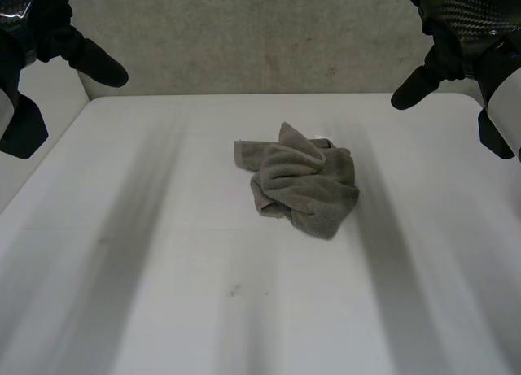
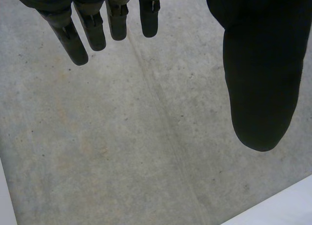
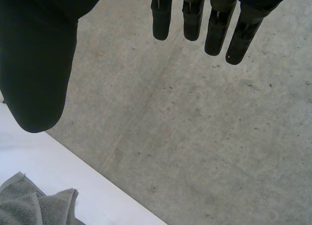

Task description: Fold the towel.

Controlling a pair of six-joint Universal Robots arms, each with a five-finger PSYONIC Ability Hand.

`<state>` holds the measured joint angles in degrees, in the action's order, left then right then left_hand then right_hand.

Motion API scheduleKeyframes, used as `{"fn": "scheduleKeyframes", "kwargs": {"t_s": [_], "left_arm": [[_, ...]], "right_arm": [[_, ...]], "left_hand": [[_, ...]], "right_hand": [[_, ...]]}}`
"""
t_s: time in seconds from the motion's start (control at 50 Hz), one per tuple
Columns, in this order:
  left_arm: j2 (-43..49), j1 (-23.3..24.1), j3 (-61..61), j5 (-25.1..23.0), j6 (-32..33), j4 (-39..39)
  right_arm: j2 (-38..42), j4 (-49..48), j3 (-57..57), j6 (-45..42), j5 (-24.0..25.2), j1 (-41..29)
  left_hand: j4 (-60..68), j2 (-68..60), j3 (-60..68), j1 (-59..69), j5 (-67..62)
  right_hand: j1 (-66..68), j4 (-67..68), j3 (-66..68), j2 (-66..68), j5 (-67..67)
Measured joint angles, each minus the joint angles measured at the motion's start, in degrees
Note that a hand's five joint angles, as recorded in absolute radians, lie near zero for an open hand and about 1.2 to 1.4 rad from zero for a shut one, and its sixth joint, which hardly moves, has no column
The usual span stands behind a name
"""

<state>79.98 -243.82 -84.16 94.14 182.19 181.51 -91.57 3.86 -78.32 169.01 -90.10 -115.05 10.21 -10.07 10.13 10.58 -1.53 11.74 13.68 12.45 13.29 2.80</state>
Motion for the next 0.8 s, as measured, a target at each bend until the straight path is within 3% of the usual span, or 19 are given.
{"fn": "scheduleKeyframes", "kwargs": {"t_s": [0.2, 0.3, 0.48, 0.52, 0.8], "left_arm": [[0.26, 0.06, -0.05, -0.1, 0.02, 0.14], [1.23, -0.01, -0.1, -0.21, 0.04, 1.39], [7.6, -0.88, -0.76, -0.3, 0.12, 4.03], [10.96, -1.28, -0.94, -0.25, 0.08, 4.24], [16.78, -2.19, -4.62, -0.17, -0.09, 4.87]], "right_arm": [[1.18, -0.67, -0.34, -0.03, -0.1, -0.07], [6.33, -1.6, 0.2, -0.28, 0.42, -0.81], [20.94, -2.39, 5.27, -0.14, 5.5, -2.66], [27.38, -2.92, 9.08, -0.03, 7.37, -3.02], [55.88, -4.41, 33.13, 2.78, 8.35, -3.18]], "left_hand": [[0.0, 0.0, 0.0, 0.0, 0.0], [0.0, 0.0, 0.0, 0.0, 0.0], [0.0, 0.0, 0.0, 0.0, 0.0], [0.0, 0.01, 0.0, 0.0, 0.0], [0.0, 0.0, 0.0, 0.0, 0.0]], "right_hand": [[0.0, 0.0, 0.0, 0.0, 0.0], [0.0, 0.0, 0.0, 0.0, 0.0], [0.0, 0.0, 0.0, 0.0, 0.0], [0.0, 0.0, 0.0, 0.0, 0.0], [0.1, 0.11, 0.21, 0.14, 0.21]]}}
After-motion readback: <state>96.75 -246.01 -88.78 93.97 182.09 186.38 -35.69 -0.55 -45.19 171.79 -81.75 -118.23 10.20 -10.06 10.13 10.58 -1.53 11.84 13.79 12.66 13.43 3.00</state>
